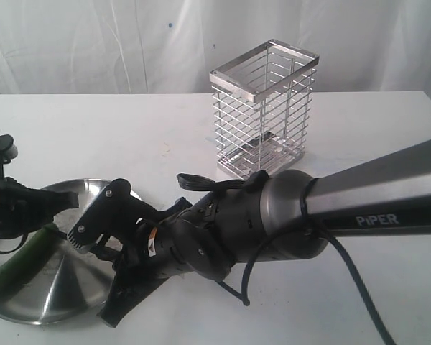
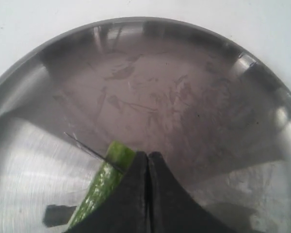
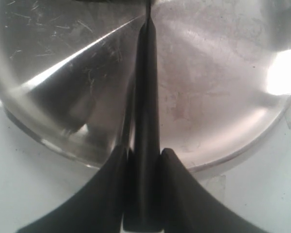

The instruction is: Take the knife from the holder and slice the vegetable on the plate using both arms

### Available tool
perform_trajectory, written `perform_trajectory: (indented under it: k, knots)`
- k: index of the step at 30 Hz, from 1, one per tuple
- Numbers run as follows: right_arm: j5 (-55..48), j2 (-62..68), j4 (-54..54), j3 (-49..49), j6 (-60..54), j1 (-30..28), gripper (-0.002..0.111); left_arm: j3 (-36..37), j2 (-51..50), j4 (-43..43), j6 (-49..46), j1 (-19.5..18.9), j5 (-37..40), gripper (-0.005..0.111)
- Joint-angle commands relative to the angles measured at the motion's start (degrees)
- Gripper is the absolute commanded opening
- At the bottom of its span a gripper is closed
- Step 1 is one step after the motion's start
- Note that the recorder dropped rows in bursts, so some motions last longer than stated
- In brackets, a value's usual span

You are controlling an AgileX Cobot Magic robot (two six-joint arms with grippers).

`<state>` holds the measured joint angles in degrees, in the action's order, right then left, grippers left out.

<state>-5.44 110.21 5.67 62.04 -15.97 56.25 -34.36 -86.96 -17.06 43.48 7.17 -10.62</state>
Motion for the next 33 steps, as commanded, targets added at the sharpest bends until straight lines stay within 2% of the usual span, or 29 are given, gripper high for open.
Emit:
perform_trajectory:
  k: [1,6,10,18,25,33]
  knots:
    - [-0.2,-0.1,0.0,0.2,-0.4,-0.3,0.000,-2.3,-0.9,-4.0,3.2,0.4,2.2,0.000]
    - [-0.2,-0.1,0.0,0.2,-0.4,-0.3,0.000,-2.7,-1.1,-5.7,4.8,3.5,4.8,0.000]
    - [-0.2,-0.1,0.0,0.2,-0.4,-0.3,0.000,-2.7,-1.8,-6.4,4.8,6.0,3.3,0.000]
    - [-0.8,-0.1,0.0,0.2,-0.4,-0.3,0.000,-2.7,-6.3,-6.4,5.2,6.1,4.6,0.000]
    - [-0.8,-0.1,0.0,0.2,-0.4,-0.3,0.000,-4.2,-4.3,-6.6,5.4,6.1,3.1,0.000]
    - [-0.8,-0.1,0.0,0.2,-0.4,-0.3,0.000,-6.4,1.1,-7.2,2.1,6.1,12.7,0.000]
